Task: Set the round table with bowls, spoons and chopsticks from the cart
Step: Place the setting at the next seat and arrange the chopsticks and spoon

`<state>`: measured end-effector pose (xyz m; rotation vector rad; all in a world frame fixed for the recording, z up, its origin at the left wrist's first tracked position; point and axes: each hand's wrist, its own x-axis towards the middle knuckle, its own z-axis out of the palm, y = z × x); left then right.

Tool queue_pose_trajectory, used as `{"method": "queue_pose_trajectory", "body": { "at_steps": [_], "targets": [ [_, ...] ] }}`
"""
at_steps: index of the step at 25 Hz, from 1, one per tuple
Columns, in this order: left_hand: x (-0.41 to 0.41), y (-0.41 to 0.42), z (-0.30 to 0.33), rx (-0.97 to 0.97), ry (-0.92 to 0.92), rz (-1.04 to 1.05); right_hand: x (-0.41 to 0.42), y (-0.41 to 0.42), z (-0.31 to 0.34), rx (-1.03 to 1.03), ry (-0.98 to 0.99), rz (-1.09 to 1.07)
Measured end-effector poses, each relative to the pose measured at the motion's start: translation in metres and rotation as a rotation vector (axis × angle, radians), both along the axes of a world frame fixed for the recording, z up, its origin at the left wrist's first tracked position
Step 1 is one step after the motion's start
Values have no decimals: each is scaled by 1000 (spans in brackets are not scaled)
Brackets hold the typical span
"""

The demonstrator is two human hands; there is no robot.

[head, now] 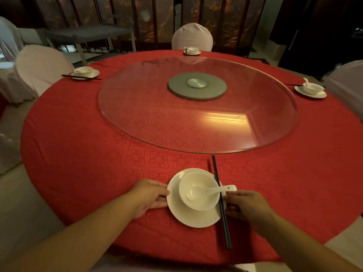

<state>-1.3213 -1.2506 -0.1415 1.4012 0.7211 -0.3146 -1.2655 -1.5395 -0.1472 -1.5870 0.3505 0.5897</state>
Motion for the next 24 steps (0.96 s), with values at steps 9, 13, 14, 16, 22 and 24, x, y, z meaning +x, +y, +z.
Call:
{"method": "queue_pose_trajectory", "body": {
  "at_steps": [9,13,14,16,22,24],
  "targets": [
    [0,-8,5,280,-46,-31,-2,-5,5,-42,-35,-12],
    [8,-17,18,358,-169,32,-5,-15,13,-46,-36,-27],
    [5,-23,19,213,-146,16,-8,-15,15,-13,5,0],
    [0,-34,19,56,-82,-68,-16,-11,18,35,85,73],
    [-1,-38,21,68,-60,-47,-20,-2,13,55,78,106],
    [-2,-37,19,76,-63,-40,-21,-1,13,50,78,127]
  ]
}}
